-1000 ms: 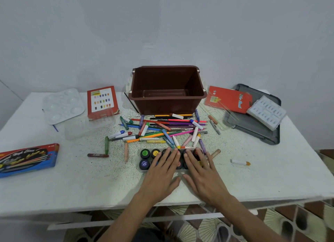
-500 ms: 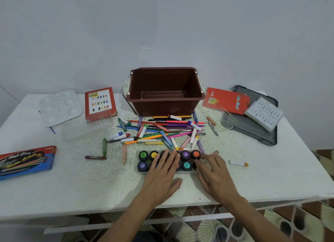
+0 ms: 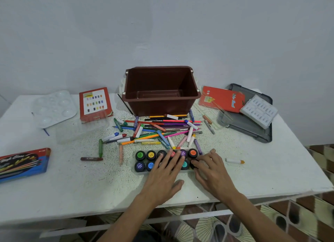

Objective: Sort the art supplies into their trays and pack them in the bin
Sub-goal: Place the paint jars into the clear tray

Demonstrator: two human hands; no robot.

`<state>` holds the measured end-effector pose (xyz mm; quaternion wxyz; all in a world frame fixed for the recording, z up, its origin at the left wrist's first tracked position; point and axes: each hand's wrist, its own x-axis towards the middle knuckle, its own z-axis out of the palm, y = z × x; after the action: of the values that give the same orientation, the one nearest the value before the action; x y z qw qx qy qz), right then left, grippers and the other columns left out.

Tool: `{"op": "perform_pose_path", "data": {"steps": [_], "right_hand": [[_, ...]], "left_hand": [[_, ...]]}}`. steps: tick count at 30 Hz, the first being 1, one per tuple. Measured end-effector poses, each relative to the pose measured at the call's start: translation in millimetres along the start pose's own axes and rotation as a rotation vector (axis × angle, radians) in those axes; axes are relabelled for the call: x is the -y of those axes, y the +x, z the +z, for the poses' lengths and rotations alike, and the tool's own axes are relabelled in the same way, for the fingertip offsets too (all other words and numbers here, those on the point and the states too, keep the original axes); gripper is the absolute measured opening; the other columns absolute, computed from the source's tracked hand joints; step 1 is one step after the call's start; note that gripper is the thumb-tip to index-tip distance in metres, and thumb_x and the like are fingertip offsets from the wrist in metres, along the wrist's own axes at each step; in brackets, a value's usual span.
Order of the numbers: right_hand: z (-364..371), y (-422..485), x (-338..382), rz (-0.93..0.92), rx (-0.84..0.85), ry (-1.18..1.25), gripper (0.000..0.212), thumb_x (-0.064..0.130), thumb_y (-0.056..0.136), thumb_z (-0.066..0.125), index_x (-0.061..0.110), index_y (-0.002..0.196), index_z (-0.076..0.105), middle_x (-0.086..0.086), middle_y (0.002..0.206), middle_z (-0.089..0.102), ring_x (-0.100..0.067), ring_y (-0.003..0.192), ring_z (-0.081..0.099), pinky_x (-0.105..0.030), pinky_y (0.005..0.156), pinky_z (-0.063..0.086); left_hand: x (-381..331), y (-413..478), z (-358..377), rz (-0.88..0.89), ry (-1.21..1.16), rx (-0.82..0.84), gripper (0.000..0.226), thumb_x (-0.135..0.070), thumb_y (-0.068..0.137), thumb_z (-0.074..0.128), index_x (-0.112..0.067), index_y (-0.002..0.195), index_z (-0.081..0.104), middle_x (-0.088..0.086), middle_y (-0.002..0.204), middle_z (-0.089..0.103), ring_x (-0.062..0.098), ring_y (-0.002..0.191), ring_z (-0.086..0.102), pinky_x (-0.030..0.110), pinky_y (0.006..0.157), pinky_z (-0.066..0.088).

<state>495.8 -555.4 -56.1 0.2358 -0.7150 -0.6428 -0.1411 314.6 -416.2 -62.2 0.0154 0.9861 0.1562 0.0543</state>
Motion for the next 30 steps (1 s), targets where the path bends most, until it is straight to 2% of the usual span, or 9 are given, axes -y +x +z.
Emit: {"op": "perform_pose_path", "data": {"steps": [14,19,24,30], "right_hand": [[-9,3,11,0.062,0.024,0.070,0.026,0.019,0.086,0.064,0.013,0.111,0.067,-0.006,0.105,0.059,-0.027,0.094,0.055,-0.044,0.091,0.044],[-6,17,8,0.184,0.025,0.052,0.029,0.024,0.093,0.055,0.011,0.117,0.066,-0.005,0.112,0.061,-0.025,0.097,0.056,-0.041,0.083,0.048],[-4,35,3,0.213,0.053,0.047,0.018,0.013,0.084,0.074,0.016,0.102,0.072,0.000,0.096,0.064,-0.021,0.084,0.054,-0.035,0.074,0.045],[-3,45,-1,0.341,0.112,0.156,0.011,0.013,0.082,0.076,0.014,0.092,0.071,0.000,0.092,0.062,-0.015,0.084,0.046,-0.028,0.072,0.034]], "left_hand": [[0,-1,-1,-0.008,-0.011,0.003,0.074,-0.054,0.097,0.039,-0.017,0.157,0.017,0.003,0.165,0.013,0.025,0.152,0.010,0.046,0.117,0.014],[0,-1,0,-0.007,-0.006,-0.001,0.074,-0.054,0.097,0.039,-0.016,0.157,0.019,0.004,0.164,0.015,0.026,0.151,0.011,0.046,0.117,0.015],[0,-1,0,-0.008,-0.012,-0.006,0.074,-0.054,0.098,0.039,-0.016,0.157,0.016,0.003,0.165,0.012,0.025,0.152,0.009,0.045,0.118,0.014],[0,-1,0,-0.009,-0.019,-0.024,0.074,-0.053,0.097,0.041,-0.016,0.157,0.018,0.003,0.164,0.014,0.025,0.152,0.010,0.045,0.118,0.015]]}}
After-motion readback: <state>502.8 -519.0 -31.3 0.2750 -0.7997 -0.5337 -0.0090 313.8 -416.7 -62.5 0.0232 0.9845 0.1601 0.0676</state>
